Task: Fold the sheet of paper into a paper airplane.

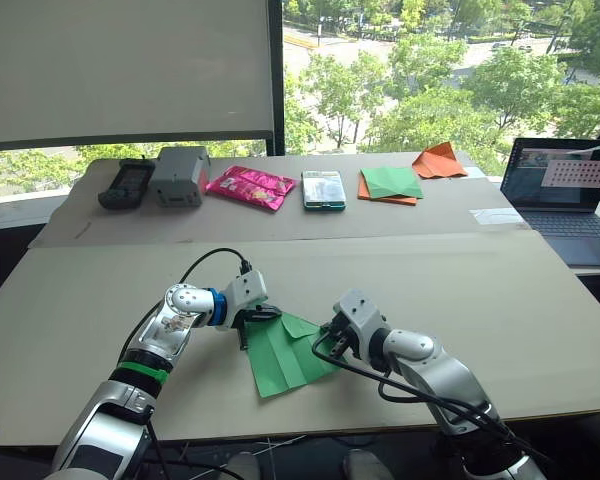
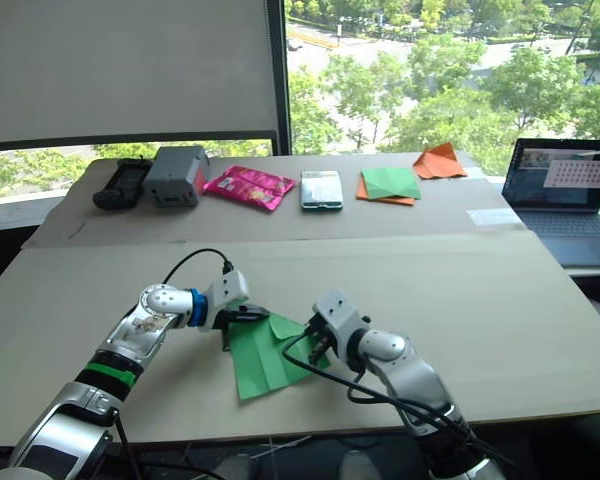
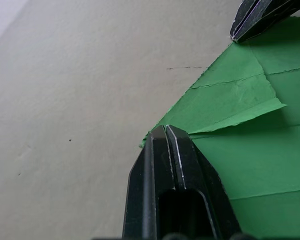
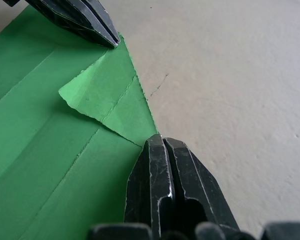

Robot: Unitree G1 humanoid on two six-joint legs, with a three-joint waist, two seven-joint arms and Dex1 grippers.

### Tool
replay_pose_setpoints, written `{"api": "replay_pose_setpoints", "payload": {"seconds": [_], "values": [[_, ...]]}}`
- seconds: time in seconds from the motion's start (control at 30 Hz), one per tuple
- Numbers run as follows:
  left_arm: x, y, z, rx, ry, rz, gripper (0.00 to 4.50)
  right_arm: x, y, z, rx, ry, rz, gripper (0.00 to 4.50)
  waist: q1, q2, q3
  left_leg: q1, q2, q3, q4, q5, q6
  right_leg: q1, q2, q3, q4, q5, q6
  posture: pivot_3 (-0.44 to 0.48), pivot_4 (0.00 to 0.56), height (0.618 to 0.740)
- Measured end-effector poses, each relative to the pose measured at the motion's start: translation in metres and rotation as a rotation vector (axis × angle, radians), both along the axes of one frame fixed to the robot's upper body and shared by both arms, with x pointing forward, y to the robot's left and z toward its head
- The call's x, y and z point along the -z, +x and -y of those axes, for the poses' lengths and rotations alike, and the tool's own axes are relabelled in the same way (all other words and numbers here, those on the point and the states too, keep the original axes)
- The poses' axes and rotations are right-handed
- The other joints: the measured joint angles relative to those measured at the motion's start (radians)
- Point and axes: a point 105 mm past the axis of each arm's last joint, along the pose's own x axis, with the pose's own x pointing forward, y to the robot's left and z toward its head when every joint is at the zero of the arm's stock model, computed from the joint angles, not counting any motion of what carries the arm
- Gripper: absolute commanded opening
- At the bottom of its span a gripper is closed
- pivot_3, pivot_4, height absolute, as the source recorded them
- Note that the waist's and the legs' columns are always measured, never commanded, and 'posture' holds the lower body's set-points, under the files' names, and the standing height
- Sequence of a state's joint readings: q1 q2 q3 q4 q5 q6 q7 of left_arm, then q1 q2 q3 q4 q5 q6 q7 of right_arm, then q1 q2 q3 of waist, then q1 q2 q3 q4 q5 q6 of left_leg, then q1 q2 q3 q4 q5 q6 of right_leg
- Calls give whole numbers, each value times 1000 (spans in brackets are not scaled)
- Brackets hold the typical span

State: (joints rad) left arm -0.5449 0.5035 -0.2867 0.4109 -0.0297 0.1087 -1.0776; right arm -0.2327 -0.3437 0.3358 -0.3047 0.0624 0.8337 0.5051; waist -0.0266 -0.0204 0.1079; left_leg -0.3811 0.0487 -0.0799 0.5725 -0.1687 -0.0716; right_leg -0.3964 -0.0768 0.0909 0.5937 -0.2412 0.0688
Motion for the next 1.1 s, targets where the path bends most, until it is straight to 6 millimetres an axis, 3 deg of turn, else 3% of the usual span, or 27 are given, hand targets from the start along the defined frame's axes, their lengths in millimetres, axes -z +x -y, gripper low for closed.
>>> {"api": "replay_pose_setpoints", "payload": {"seconds": [0.17,0.3,0.37,0.4,0.53,0.73,0.77,0.87,0.93,1.03,1.1], "values": [[0,1,0,0,0,0,0,-2,-1,4,21,8,3,8,8,-1,0,0,0,0,0,0,0,-1,0,0,0,0,0,0,150,732],[-3,3,-1,-3,-8,14,0,-11,-5,1,5,125,14,8,9,-1,3,-4,0,0,0,0,0,-4,0,0,0,0,0,0,150,732],[-6,4,-2,-11,-18,21,0,-30,-10,-7,-27,240,63,8,8,2,8,-8,0,0,0,0,0,-8,0,0,0,0,0,0,150,732],[-6,5,-3,-17,-24,21,0,-50,-11,-11,-53,303,132,8,7,4,11,-9,0,0,0,0,0,-9,0,0,0,0,0,0,150,732],[-11,6,-5,-57,-68,0,0,-90,-22,-17,-145,356,295,8,7,0,14,-8,0,0,0,0,0,-8,1,0,0,0,0,0,150,732],[-49,0,-20,-165,-224,10,0,-80,-34,-25,-226,306,285,8,-4,-2,24,-8,1,0,-1,0,0,-9,0,0,0,0,0,0,150,732],[-54,-3,-27,-195,-246,6,525,-78,-36,-25,-239,292,286,0,-12,-1,24,-7,1,0,-2,0,0,-8,1,0,0,0,0,0,150,732],[-57,-16,-55,-322,-318,-42,1396,-77,-36,-26,-257,278,296,0,-25,-1,24,-4,1,0,-3,0,1,-8,0,0,0,0,0,0,150,732],[-50,-29,-73,-416,-372,-118,2119,-75,-35,-26,-269,271,294,0,-27,-2,25,-3,1,0,-3,0,1,-8,0,0,0,0,0,0,150,732],[-35,-52,-83,-504,-431,-234,3106,-69,-36,-26,-296,251,282,0,-21,-4,27,-3,1,0,-3,0,0,-8,-1,0,-3,-1,-1,0,150,732],[-28,-62,-78,-528,-474,-296,3106,-66,-34,-23,-295,239,274,0,-12,-4,28,-6,1,0,-3,0,0,-7,-1,-1,-6,-1,-1,0,150,732]]}}
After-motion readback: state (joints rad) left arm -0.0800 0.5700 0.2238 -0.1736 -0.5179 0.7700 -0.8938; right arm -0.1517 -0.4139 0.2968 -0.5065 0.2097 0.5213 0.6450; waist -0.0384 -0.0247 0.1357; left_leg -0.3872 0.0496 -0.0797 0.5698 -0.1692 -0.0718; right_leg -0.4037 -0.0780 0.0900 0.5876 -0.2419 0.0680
